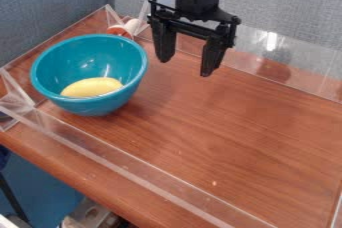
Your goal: Remove the mushroom from the blue bowl and put it on the table
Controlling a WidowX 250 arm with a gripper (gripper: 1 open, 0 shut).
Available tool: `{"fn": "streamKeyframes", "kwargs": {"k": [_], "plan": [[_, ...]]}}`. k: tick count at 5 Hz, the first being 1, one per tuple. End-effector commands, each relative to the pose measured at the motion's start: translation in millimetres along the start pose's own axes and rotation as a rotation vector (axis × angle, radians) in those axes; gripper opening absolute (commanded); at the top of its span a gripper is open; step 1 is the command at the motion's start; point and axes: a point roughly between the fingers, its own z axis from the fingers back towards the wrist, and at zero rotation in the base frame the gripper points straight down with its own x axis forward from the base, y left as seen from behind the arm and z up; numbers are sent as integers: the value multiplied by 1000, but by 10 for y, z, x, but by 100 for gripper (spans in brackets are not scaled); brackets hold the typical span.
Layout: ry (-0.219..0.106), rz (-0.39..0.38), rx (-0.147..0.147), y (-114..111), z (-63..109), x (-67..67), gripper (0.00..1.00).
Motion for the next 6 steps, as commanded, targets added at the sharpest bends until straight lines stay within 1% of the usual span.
{"fn": "streamKeyframes", "kwargs": {"k": [1, 2, 3, 4, 5, 6], "plan": [[26, 30, 2, 29, 3, -20, 100], [14, 114, 4, 189, 117, 28, 100], [-24, 191, 6, 644, 231, -148, 100], [-45, 260, 4, 1046, 273, -261, 100], [-68, 315, -11, 788, 321, 7, 100], [-82, 364, -26, 644, 346, 233, 100]]}}
